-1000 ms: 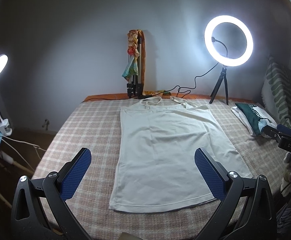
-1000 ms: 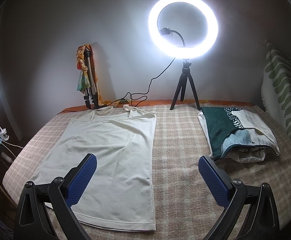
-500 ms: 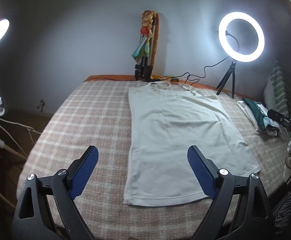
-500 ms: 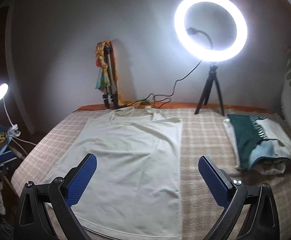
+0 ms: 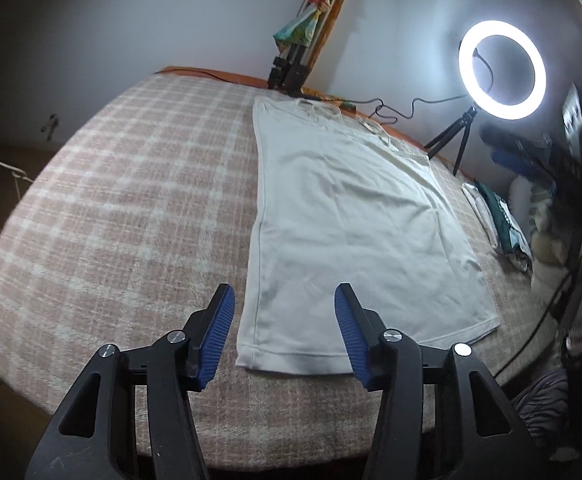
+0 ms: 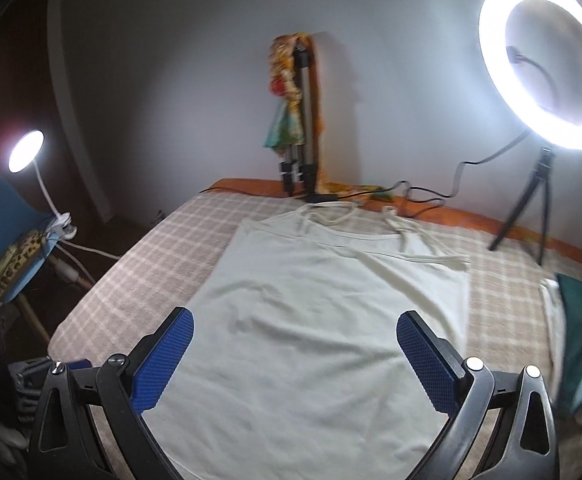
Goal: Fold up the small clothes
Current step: 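Grasp a long side edge of the tank top with both tools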
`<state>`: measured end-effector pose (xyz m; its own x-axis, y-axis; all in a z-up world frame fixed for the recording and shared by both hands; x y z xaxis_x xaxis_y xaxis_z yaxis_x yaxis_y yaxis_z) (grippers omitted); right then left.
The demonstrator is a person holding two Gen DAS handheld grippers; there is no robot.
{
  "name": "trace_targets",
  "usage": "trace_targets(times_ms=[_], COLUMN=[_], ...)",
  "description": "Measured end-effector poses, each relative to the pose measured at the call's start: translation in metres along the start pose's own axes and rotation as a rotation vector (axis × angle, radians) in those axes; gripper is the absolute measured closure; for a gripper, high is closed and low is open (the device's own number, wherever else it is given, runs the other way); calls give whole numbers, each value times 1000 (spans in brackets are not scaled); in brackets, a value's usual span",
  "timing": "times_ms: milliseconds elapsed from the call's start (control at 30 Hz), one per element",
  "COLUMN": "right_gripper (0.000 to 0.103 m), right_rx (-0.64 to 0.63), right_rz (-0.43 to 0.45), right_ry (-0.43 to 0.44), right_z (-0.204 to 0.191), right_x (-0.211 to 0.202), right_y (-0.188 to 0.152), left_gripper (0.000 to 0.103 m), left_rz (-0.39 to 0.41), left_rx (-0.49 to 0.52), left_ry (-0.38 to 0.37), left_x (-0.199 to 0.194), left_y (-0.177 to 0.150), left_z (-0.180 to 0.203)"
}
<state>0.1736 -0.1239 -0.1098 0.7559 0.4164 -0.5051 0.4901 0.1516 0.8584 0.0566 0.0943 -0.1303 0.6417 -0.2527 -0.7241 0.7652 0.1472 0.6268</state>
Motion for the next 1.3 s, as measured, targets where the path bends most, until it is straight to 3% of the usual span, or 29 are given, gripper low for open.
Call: trace_targets(times_ms=[133, 167, 333, 667, 1033, 1300], right_gripper=[2, 3, 16, 26, 39, 46], right_rx=[-11, -3, 24, 26, 42, -2], right_rz=[-59, -73, -139, -268, -371, -397], right_ry=[36, 49, 80, 104, 51, -4], right_z=[-20, -23, -40, -75, -86, -101], right_x=[35, 43, 83, 165, 256, 294], right_y=[17, 20, 42, 66, 71, 75], left_gripper=[55, 60, 69, 70, 80, 85], left_rz=[-31, -41, -79, -99, -114, -116], left_rx=[-22, -33, -57, -69, -113, -121], left_ry=[-7, -13, -46, -32, -71, -101], left_x=[7, 9, 17, 28, 37, 37], left_y=[-7, -9, -19, -20, -21, -21], left_z=[-8, -10, -12, -18, -26, -23])
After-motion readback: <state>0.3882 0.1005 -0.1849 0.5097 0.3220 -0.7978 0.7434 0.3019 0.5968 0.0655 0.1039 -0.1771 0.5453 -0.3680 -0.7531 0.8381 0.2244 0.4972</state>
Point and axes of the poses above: each gripper's, at about its wrist camera, not at the fingertips, and x roughly the way its jaws point, z to its right, y to its top, the point moved 5 cm from there along x, roughly the way its jaws point, and after that the axes turned 5 degrees about x, right-handed, at the moved point
